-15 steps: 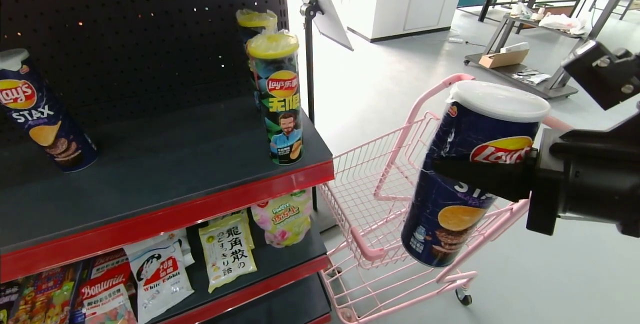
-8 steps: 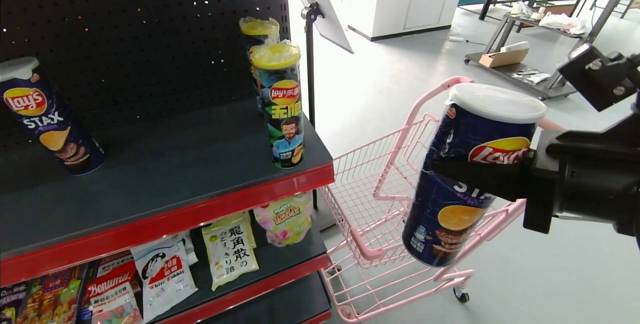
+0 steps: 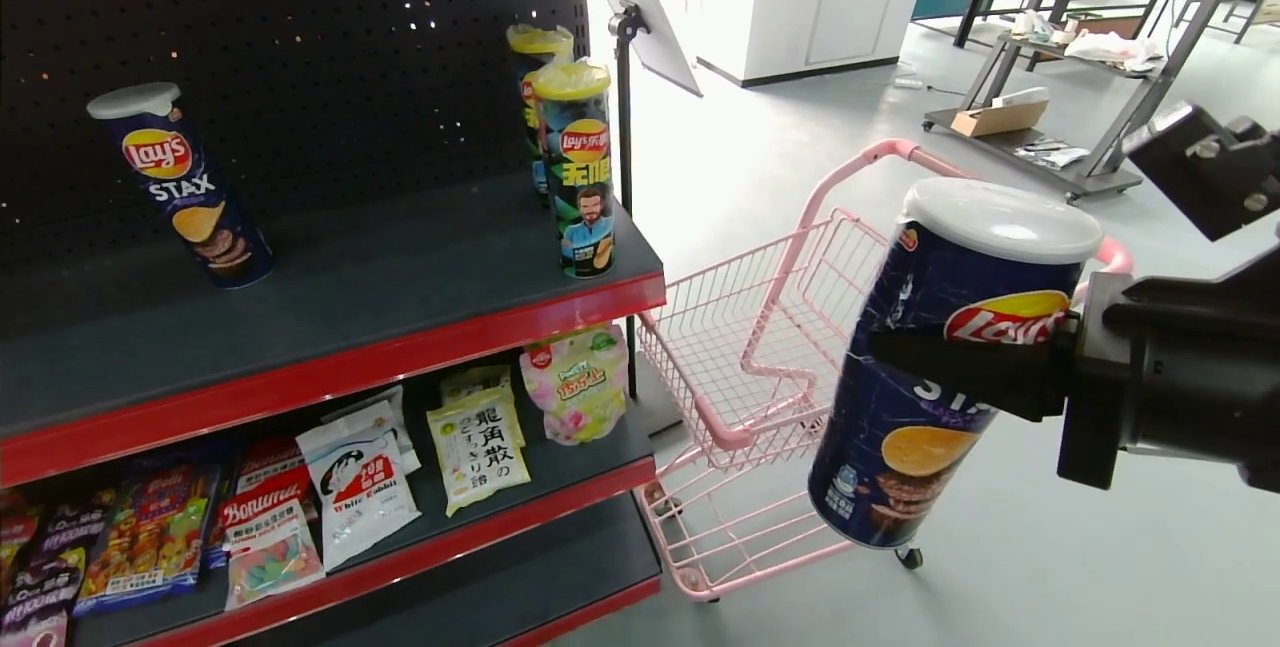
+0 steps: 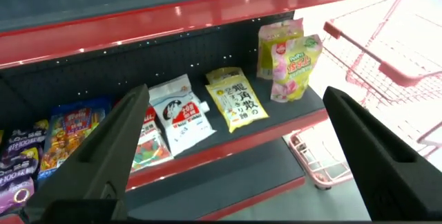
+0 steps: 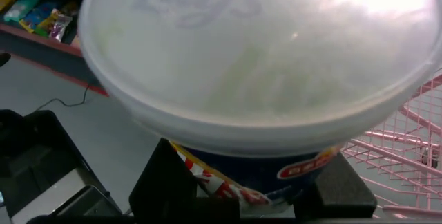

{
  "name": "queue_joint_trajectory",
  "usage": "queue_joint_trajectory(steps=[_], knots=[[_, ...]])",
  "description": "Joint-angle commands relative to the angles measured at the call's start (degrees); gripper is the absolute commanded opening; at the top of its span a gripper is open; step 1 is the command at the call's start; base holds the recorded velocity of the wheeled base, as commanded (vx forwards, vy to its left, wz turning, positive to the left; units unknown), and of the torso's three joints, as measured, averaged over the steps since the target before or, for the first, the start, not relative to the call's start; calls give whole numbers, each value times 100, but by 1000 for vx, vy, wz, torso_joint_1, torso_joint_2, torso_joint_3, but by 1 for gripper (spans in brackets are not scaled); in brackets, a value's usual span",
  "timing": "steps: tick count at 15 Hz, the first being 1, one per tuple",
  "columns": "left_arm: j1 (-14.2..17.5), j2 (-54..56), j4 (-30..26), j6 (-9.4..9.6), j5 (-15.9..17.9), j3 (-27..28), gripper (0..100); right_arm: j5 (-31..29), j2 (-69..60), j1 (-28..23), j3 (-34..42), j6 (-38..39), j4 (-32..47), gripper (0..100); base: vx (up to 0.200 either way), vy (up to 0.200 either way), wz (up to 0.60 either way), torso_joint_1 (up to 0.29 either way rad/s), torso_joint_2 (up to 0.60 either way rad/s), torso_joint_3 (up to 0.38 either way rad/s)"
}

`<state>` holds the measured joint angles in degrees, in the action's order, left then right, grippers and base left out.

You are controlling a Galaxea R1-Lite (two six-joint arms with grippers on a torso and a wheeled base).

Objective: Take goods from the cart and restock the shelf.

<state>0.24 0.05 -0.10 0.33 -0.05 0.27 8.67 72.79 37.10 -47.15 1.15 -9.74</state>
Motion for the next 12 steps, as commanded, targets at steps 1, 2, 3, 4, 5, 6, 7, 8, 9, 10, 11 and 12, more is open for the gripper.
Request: queue_joint_trajectory(steps=[1, 2, 3, 4, 5, 6, 7, 8, 9, 10, 11, 12], knots=[[2, -5, 1, 2, -4, 0, 100, -14, -2, 8, 40, 0, -10, 0, 0, 0, 600, 7, 2, 2], [2, -5, 1, -7, -4, 0, 100, -14, -2, -1, 48, 0, -2, 0, 0, 0, 600, 2, -2, 2], [2, -5, 1, 2, -4, 0, 100, -14, -2, 8, 92, 0, -10, 0, 0, 0, 600, 22, 12, -2], [2, -5, 1, 2, -4, 0, 100, -14, -2, -1, 101, 0, -10, 0, 0, 0, 600, 22, 2, 2], [2, -5, 1, 2, -4, 0, 100, -14, -2, 8, 119, 0, -10, 0, 0, 0, 600, -2, 2, -12], [2, -5, 1, 2, -4, 0, 100, -14, -2, 8, 119, 0, -10, 0, 0, 0, 600, 2, 2, 7], [2, -5, 1, 2, -4, 0, 100, -14, -2, -1, 119, -9, -10, 0, 0, 0, 600, 2, 2, 2], [2, -5, 1, 2, -4, 0, 100, -23, -2, -1, 145, -79, -10, 0, 0, 0, 0, 0, 0, 0], [2, -5, 1, 2, -4, 0, 100, -76, -10, -36, 242, -202, -28, 0, 0, 0, 0, 0, 0, 0], [2, -5, 1, 2, -4, 0, 100, -111, -54, -71, 330, -273, -81, 0, 0, 0, 0, 0, 0, 0], [2, -5, 1, 2, -4, 0, 100, -85, -107, -62, 435, -255, -230, 0, 0, 200, 0, 2, 7, 2], [2, -5, 1, 2, -4, 0, 100, -76, -125, -62, 514, -255, -397, 0, 0, 200, 0, -7, 7, 7]])
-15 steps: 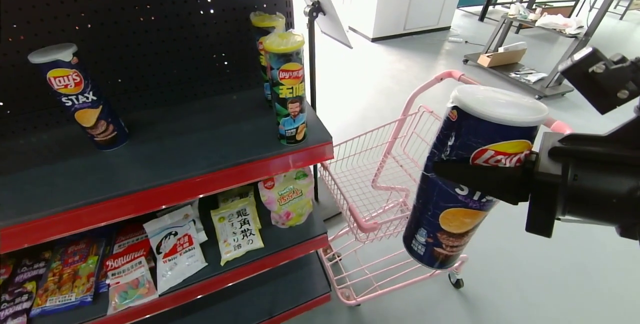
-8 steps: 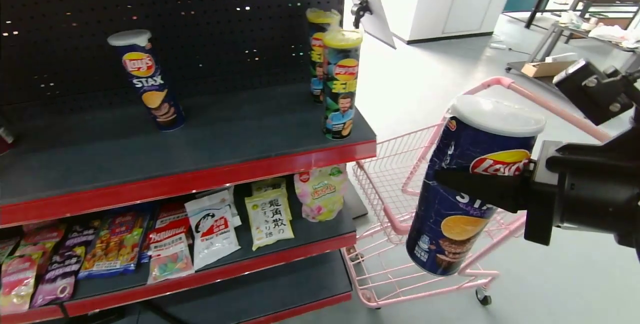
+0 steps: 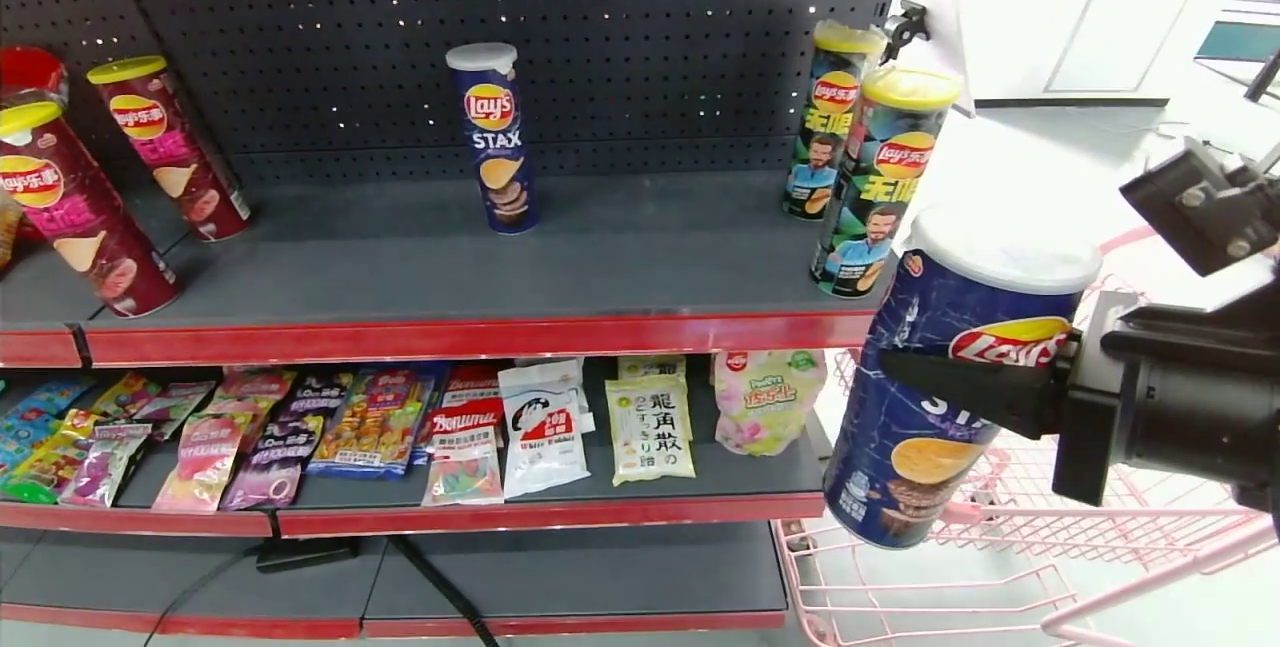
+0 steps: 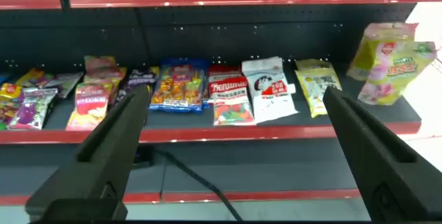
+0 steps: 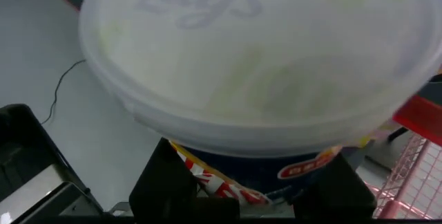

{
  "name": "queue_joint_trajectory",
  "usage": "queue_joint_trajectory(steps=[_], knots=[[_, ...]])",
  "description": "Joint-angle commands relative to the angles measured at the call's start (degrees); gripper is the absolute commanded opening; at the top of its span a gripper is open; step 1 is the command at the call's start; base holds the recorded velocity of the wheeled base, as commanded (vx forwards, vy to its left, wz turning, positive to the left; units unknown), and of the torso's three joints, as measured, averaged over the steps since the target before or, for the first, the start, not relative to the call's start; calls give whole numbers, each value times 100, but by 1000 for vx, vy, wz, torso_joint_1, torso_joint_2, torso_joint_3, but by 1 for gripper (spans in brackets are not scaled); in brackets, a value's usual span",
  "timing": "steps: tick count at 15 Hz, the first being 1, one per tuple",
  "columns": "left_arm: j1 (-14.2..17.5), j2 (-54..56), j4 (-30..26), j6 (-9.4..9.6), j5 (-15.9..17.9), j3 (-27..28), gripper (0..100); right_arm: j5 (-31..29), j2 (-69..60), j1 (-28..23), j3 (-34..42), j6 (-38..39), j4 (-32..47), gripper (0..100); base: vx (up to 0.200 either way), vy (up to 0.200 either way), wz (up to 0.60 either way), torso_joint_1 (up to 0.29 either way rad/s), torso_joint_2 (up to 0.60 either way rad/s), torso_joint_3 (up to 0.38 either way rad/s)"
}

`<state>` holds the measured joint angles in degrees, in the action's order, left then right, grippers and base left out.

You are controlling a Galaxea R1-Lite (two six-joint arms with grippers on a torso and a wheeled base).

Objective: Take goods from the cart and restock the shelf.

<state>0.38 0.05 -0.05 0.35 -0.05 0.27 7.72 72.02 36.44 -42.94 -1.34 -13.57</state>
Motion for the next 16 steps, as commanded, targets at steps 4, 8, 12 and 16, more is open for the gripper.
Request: queue_joint_trajectory(steps=[4, 8, 12, 16], knots=[[-11, -5, -4, 0, -4, 0, 100, 11, 14, 4, 435, -68, -788, 0, 0, 200, 0, 6, 2, 5], [-11, -5, -4, 0, -4, 0, 100, 248, 128, -5, 479, -121, -981, 0, 0, 200, 0, 1, 0, 4], [-11, -5, -4, 0, -4, 0, 100, 977, 93, -146, 488, -121, -981, 0, 0, 200, 0, 5, 5, 1], [-11, -5, -4, 0, -4, 0, 100, 951, 58, -251, 497, -138, -990, 0, 0, 100, 0, 1, 0, 0]])
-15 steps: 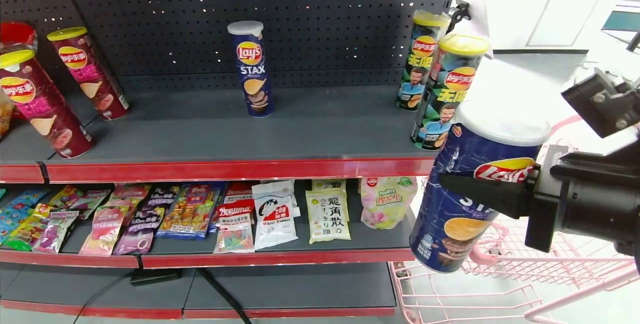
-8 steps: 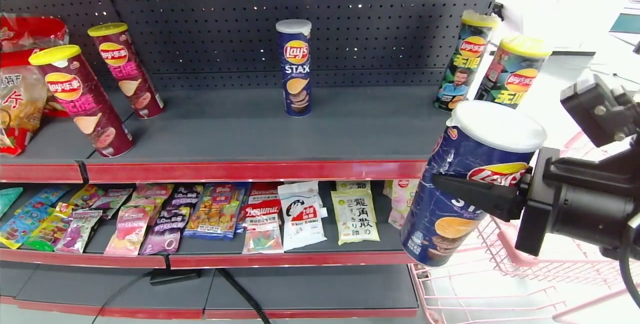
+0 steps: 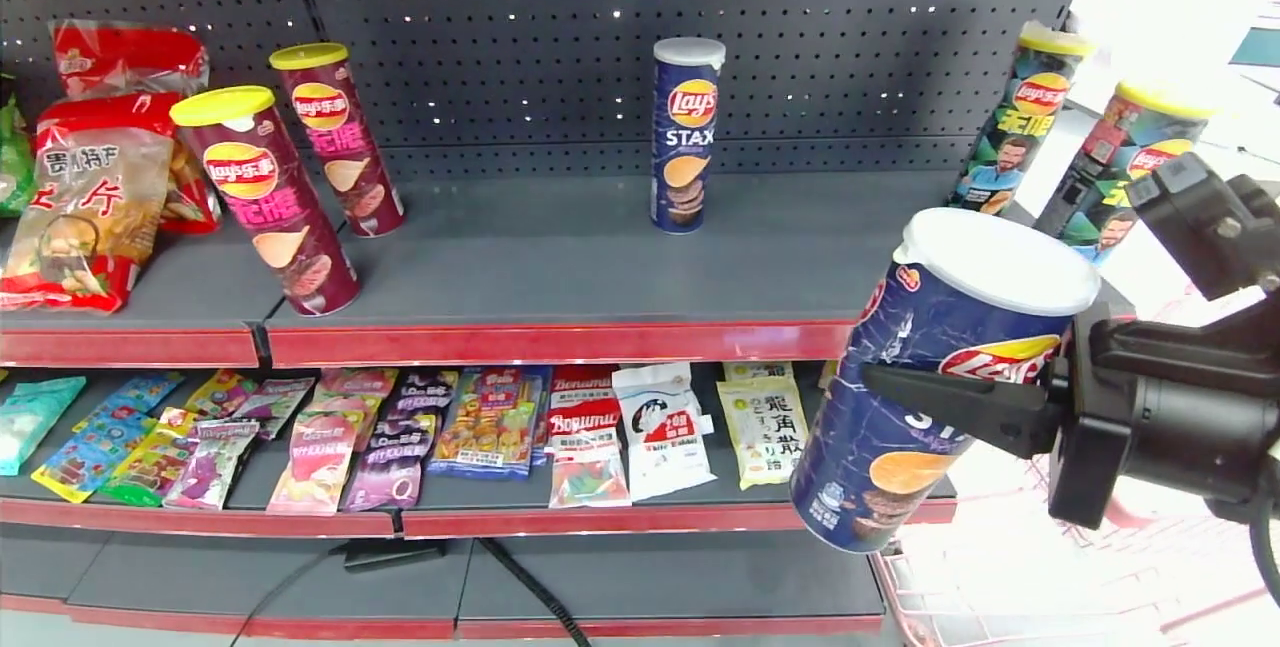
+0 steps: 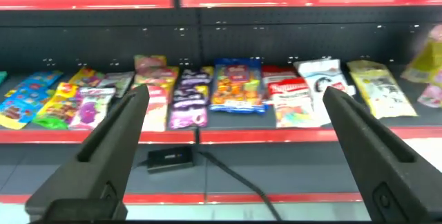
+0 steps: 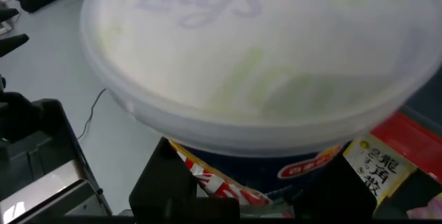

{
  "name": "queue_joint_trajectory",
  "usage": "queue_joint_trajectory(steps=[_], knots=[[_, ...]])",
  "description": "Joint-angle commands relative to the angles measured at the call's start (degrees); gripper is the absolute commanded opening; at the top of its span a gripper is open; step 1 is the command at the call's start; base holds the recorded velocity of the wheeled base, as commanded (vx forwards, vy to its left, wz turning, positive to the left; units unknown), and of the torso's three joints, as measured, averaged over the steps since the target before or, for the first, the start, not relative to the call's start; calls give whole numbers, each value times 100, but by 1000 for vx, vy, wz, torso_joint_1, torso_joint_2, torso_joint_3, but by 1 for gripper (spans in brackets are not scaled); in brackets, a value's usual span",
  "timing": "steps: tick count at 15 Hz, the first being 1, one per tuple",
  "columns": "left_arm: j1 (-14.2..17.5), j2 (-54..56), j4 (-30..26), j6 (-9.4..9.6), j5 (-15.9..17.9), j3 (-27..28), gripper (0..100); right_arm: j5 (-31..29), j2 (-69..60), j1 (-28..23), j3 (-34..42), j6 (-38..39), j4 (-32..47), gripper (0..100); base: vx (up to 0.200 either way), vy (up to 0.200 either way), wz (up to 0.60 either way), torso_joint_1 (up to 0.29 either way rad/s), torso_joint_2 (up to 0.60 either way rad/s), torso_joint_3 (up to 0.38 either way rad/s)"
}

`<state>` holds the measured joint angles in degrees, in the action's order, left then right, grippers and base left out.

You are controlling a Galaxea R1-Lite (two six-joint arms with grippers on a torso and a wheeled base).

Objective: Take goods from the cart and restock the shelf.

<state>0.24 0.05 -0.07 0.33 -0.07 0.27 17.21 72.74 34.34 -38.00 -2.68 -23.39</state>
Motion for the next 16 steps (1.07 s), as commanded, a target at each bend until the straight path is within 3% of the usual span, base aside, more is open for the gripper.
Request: queue_joint_trajectory(steps=[1, 3, 16], knots=[[2, -5, -1, 2, -1, 0, 100, -7, -146, -147, 3, 5, 1, 0, 0, 0, 0, 0, 0, 0], [2, -5, -1, 2, -1, 0, 100, -7, -296, -261, 21, 5, 10, 0, 0, 0, 0, 0, 0, 0], [2, -5, -1, 2, -1, 0, 100, 10, -507, -305, 231, -4, 10, 0, 200, 0, 0, 2, 3, 3]])
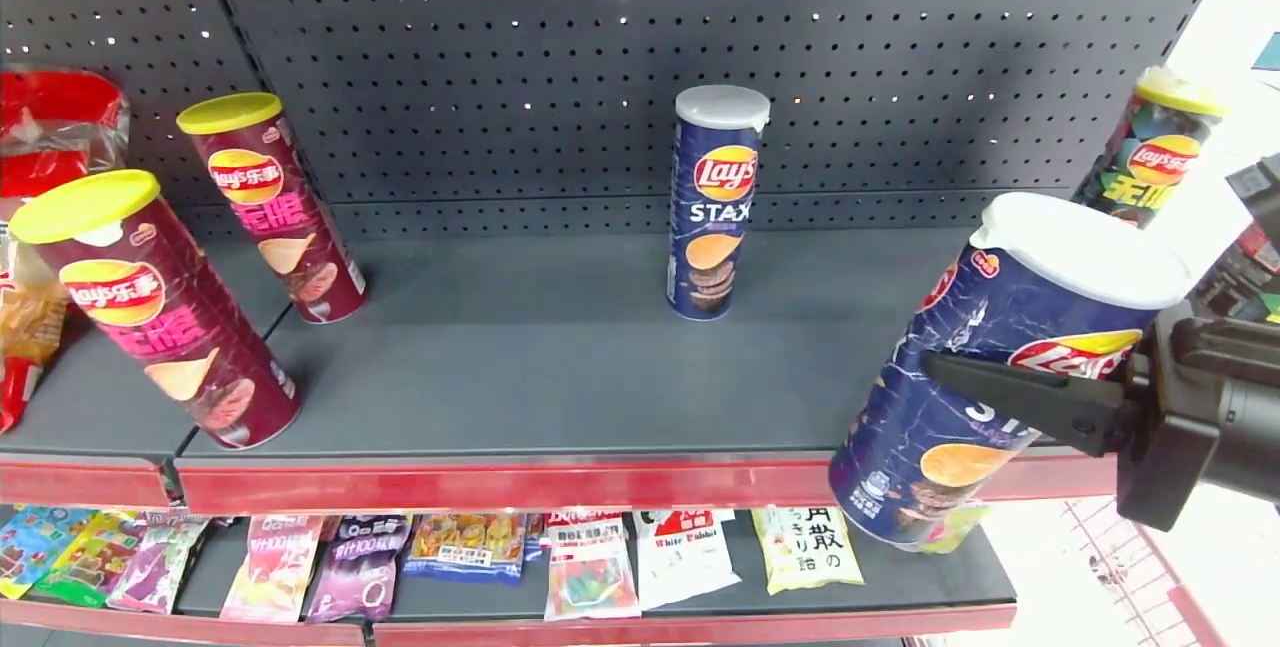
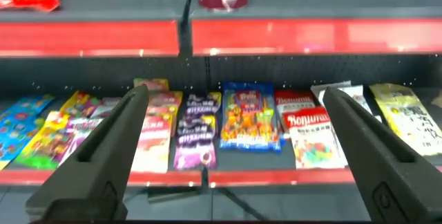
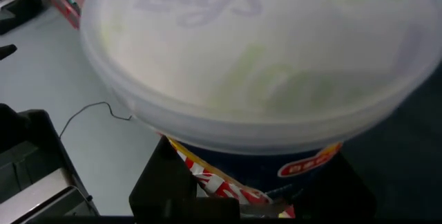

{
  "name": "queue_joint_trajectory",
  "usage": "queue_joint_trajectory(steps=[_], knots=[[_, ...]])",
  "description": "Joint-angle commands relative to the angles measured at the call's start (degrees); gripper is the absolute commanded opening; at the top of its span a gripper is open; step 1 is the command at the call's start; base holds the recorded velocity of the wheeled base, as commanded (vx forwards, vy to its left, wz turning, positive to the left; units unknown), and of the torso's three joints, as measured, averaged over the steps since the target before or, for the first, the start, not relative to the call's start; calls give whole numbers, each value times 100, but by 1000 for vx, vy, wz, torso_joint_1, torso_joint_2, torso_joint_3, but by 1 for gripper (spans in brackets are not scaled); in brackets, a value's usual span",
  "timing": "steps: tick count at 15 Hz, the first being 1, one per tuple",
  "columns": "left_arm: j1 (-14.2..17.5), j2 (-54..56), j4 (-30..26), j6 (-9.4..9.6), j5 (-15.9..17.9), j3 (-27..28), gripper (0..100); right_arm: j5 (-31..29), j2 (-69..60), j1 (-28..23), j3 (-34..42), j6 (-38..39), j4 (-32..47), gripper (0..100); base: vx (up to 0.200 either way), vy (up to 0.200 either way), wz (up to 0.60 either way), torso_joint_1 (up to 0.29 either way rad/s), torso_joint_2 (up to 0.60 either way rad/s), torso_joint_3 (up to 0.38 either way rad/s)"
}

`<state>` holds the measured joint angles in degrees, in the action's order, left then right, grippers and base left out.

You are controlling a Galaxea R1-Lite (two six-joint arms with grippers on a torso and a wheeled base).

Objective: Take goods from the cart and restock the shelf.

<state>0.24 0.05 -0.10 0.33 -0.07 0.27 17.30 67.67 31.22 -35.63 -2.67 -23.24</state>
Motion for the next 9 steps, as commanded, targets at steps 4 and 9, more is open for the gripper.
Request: queue_joint_trajectory(steps=[4, 9], knots=[[2, -5, 1, 2, -1, 0, 100, 2, -8, 7, -14, -5, -14, 0, 0, 0, 0, 0, 0, 0], [2, -5, 1, 2, -1, 0, 100, -7, -96, 7, 13, -5, -14, 0, 40, 0, 0, -2, 1, 0]])
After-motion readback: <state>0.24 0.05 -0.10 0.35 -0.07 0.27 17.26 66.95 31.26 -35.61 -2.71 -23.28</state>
